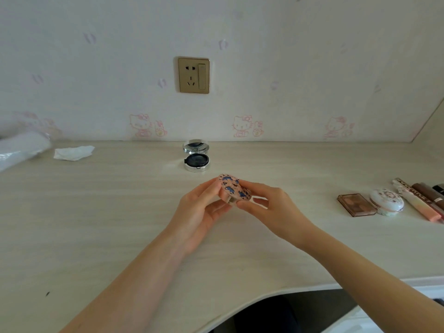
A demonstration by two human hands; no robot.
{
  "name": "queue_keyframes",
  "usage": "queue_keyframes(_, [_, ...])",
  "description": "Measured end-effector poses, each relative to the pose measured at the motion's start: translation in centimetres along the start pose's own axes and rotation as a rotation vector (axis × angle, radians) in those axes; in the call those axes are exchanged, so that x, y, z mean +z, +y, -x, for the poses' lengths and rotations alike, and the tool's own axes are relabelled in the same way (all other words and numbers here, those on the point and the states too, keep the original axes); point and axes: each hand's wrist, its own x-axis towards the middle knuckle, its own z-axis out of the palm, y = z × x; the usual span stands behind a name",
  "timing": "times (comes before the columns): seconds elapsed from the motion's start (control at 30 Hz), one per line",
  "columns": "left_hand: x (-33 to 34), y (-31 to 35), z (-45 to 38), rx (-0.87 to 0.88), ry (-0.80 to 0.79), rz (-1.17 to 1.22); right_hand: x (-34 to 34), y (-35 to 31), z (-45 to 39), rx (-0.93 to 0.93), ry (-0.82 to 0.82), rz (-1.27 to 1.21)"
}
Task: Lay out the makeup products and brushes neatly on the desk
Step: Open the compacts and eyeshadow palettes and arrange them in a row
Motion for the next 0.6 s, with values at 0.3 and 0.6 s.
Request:
queue_keyframes(0.3, [-0.1,-0.5,0.3,-0.062,-0.122,0.165,0.4,-0.7,-0.2,-0.009,0.005,0.127])
queue_keyframes(0.6, [-0.3,-0.5,0.3,-0.086,-0.174,0.192,-0.1,-2.5,-0.5,-0.131,-0.04,0.231])
